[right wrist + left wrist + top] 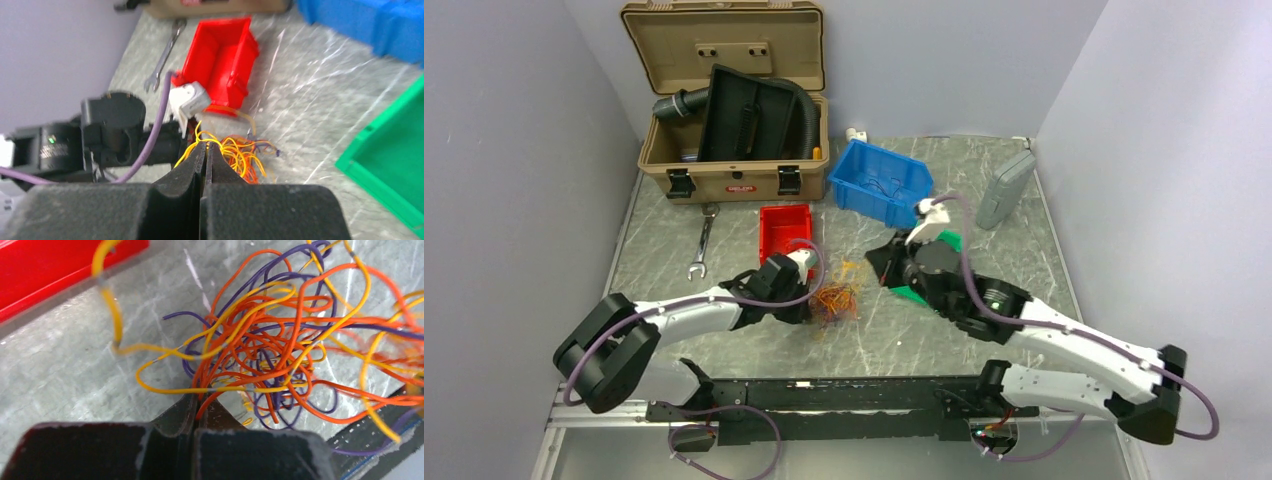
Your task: Untangle the cables
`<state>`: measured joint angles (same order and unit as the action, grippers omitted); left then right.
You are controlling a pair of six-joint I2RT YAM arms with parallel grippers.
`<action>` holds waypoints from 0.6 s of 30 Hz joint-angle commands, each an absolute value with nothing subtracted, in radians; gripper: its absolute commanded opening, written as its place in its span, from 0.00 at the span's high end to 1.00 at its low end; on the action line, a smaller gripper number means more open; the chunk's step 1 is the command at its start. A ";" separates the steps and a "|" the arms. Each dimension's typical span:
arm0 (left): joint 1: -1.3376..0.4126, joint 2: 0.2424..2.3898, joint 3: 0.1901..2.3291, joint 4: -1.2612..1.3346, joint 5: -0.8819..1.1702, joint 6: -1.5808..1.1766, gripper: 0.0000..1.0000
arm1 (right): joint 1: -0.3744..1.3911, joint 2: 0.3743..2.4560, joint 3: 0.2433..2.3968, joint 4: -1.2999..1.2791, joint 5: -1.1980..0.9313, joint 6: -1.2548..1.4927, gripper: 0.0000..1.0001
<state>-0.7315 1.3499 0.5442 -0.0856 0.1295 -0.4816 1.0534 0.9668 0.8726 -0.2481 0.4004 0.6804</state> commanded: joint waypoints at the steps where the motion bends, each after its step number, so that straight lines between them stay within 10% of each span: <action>1: -0.730 1.271 0.494 -0.072 0.037 -0.510 1.00 | 1.041 0.819 1.010 -0.382 0.668 0.644 1.00; 18: -0.558 0.732 0.451 -0.521 -0.342 -0.744 1.00 | 1.037 0.480 1.098 -0.595 1.281 0.551 1.00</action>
<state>-0.5850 0.8078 0.4282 -0.3664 -0.1959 -0.6521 1.0386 0.5236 1.0893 -0.5468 1.1351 0.5713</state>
